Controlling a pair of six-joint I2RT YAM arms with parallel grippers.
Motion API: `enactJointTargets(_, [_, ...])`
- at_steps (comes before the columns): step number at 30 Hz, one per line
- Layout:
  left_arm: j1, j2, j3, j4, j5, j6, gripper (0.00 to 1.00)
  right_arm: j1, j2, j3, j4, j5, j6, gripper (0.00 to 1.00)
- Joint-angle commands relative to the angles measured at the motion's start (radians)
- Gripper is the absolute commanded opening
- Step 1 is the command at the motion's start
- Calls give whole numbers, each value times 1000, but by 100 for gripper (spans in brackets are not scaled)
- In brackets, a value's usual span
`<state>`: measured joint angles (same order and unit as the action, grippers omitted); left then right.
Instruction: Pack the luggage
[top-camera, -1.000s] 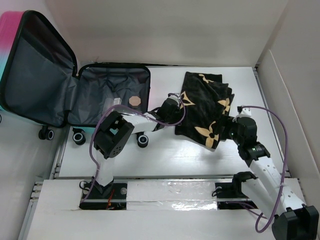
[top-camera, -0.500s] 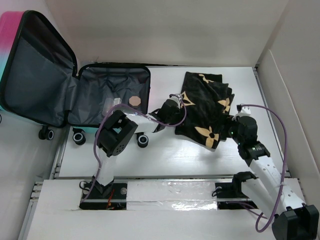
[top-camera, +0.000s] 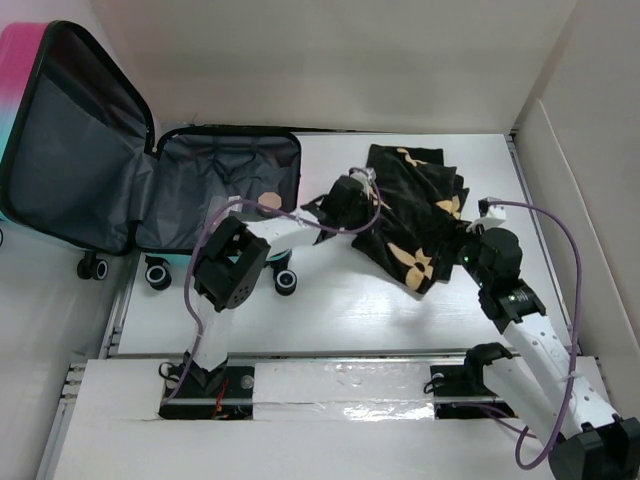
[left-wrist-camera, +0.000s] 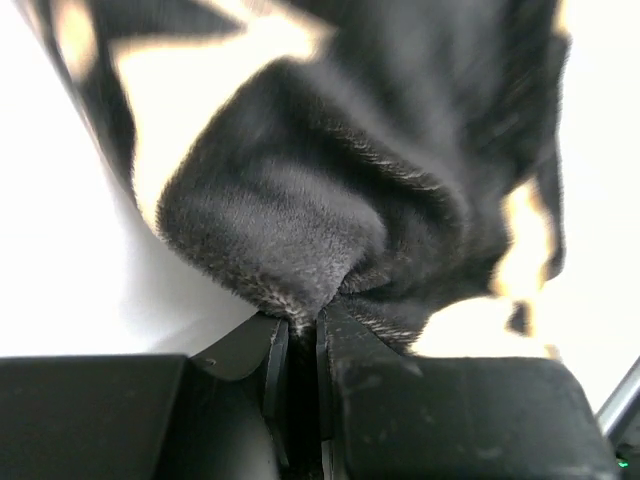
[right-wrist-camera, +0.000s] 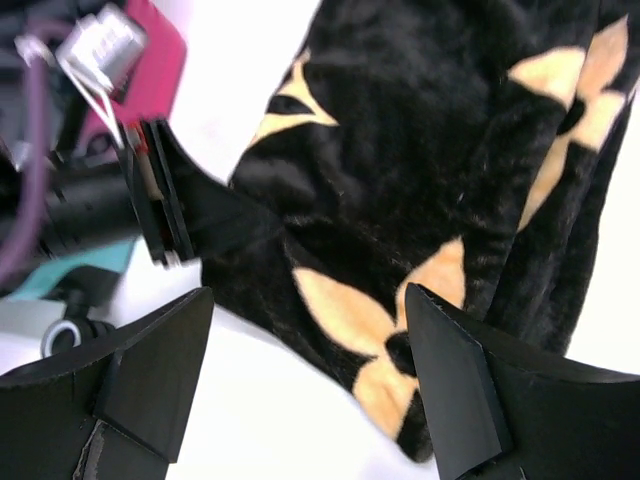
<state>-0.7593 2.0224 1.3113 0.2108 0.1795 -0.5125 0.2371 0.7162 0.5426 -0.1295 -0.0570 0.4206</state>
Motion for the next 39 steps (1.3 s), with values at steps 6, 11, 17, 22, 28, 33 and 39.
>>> enactJointTargets(6, [155, 22, 759, -522, 210, 290, 0, 7, -47, 74, 119, 25, 33, 82])
enactJointTargets(11, [263, 95, 1163, -798, 192, 351, 0, 7, -61, 79, 119, 28, 33, 82])
enactJointTargets(17, [490, -147, 852, -660, 242, 328, 0, 7, -83, 68, 133, 6, 12, 83])
enactJointTargets(22, [749, -234, 659, -633, 252, 347, 0, 7, -101, 56, 139, -20, 10, 83])
enactJointTargets(28, [1002, -317, 413, -462, 264, 195, 0, 7, -104, 48, 136, -26, 3, 83])
enactJointTargets(33, [1034, -407, 347, -459, 2, 171, 0, 7, -90, 37, 162, -47, 1, 83])
enactJointTargets(39, [1054, -410, 335, -448, -113, 144, 0, 7, -90, 30, 166, -50, 3, 83])
